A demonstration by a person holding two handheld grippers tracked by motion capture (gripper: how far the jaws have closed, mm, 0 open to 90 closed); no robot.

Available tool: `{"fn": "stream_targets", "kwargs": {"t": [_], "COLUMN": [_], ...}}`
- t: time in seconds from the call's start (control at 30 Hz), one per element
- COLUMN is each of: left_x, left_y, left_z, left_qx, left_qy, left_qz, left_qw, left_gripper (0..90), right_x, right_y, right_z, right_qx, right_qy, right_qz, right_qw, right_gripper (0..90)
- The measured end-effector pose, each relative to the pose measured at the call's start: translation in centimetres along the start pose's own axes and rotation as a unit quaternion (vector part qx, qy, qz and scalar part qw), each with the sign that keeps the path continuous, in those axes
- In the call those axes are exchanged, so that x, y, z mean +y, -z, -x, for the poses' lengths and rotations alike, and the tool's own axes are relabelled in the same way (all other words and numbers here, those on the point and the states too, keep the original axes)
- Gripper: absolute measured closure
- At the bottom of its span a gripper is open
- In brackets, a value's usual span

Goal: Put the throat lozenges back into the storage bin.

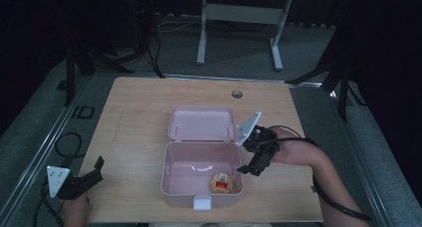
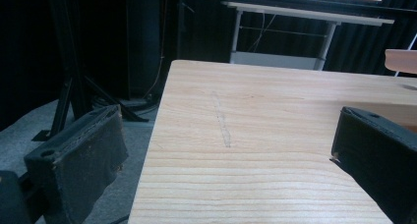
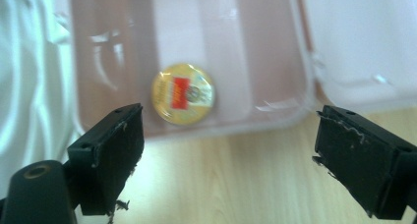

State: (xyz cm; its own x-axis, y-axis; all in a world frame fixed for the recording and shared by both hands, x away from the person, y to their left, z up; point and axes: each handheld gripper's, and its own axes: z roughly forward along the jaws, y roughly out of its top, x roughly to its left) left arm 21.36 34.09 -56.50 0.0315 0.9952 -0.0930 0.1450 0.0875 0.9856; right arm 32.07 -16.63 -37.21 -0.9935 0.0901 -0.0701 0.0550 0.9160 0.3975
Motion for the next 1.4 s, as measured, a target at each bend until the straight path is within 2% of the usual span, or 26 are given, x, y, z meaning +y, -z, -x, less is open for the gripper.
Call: {"fn": "stream_targets", "kwargs": {"t": [0.17,0.2,0.37,0.5,0.6,0.67,0.8,0.9,0.97,1.03,1.07,1.1,1.17,1.23,1.27,1.3,1.33,1.37,1.4], "left_x": [0.0,0.0,0.0,0.0,0.0,0.0,0.0,0.0,0.0,0.0,0.0,0.0,0.0,0.0,0.0,0.0,0.0,0.0,0.0], "left_y": [0.0,0.0,0.0,0.0,0.0,0.0,0.0,0.0,0.0,0.0,0.0,0.0,0.0,0.0,0.0,0.0,0.0,0.0,0.0], "left_z": [0.0,0.0,0.0,0.0,0.0,0.0,0.0,0.0,0.0,0.0,0.0,0.0,0.0,0.0,0.0,0.0,0.0,0.0,0.0], "left_qx": [0.000,0.000,0.000,0.001,0.001,0.001,0.001,0.001,0.001,0.001,0.001,0.001,0.001,0.001,0.001,0.001,0.001,0.001,0.001], "left_qy": [-0.001,-0.001,-0.001,-0.002,-0.002,-0.002,-0.002,-0.002,-0.001,0.000,0.000,0.000,0.000,0.000,0.000,0.000,-0.001,0.000,0.000], "left_qz": [-0.001,-0.001,-0.001,-0.002,-0.002,-0.002,-0.002,-0.002,-0.002,-0.002,-0.003,-0.003,-0.002,-0.002,-0.002,-0.003,-0.003,-0.003,-0.003], "left_qw": [1.0000,1.0000,1.0000,1.0000,1.0000,1.0000,1.0000,1.0000,1.0000,1.0000,1.0000,1.0000,1.0000,1.0000,1.0000,1.0000,1.0000,1.0000,1.0000], "left_gripper": [0.4,0.4,0.4,0.4,0.4,0.4,0.4,0.4,0.4,0.4,0.4,0.4,0.4,0.4,0.4,0.4,0.4,0.4,0.4], "right_x": [-3.7,-4.4,-8.4,-11.3,-13.2,-14.4,-16.4,-17.6,-18.4,-19.2,-19.5,-19.9,-20.5,-21.2,-21.2,-21.5,-22.2,-22.6,-22.9], "right_y": [-0.3,-0.6,-3.2,-5.6,-7.2,-8.0,-9.4,-10.1,-10.3,-10.4,-10.4,-10.5,-10.5,-10.5,-10.5,-10.5,-10.3,-10.2,-10.2], "right_z": [0.9,1.0,1.7,2.1,2.5,2.8,3.2,3.4,3.5,3.7,3.8,3.8,3.9,4.0,4.0,4.0,4.0,4.1,4.1], "right_qx": [-0.009,-0.008,-0.034,-0.063,-0.083,-0.097,-0.120,-0.156,-0.179,-0.190,-0.203,-0.215,-0.233,-0.257,-0.257,-0.265,-0.280,-0.289,-0.294], "right_qy": [-0.034,-0.043,-0.084,-0.123,-0.155,-0.178,-0.214,-0.233,-0.248,-0.272,-0.281,-0.290,-0.309,-0.326,-0.326,-0.335,-0.352,-0.365,-0.373], "right_qz": [0.022,0.025,0.046,0.065,0.085,0.108,0.130,0.141,0.148,0.155,0.156,0.156,0.148,0.142,0.142,0.143,0.146,0.149,0.151], "right_qw": [0.9991,0.9987,0.9948,0.9882,0.9807,0.9733,0.9606,0.9494,0.9403,0.9306,0.9250,0.9193,0.9104,0.8986,0.8986,0.8930,0.8810,0.8724,0.8667], "right_gripper": [11.0,11.0,11.1,11.1,11.1,11.0,11.0,11.0,11.1,11.0,11.0,11.0,11.0,11.0,11.0,11.0,11.0,11.0,11.0]}}
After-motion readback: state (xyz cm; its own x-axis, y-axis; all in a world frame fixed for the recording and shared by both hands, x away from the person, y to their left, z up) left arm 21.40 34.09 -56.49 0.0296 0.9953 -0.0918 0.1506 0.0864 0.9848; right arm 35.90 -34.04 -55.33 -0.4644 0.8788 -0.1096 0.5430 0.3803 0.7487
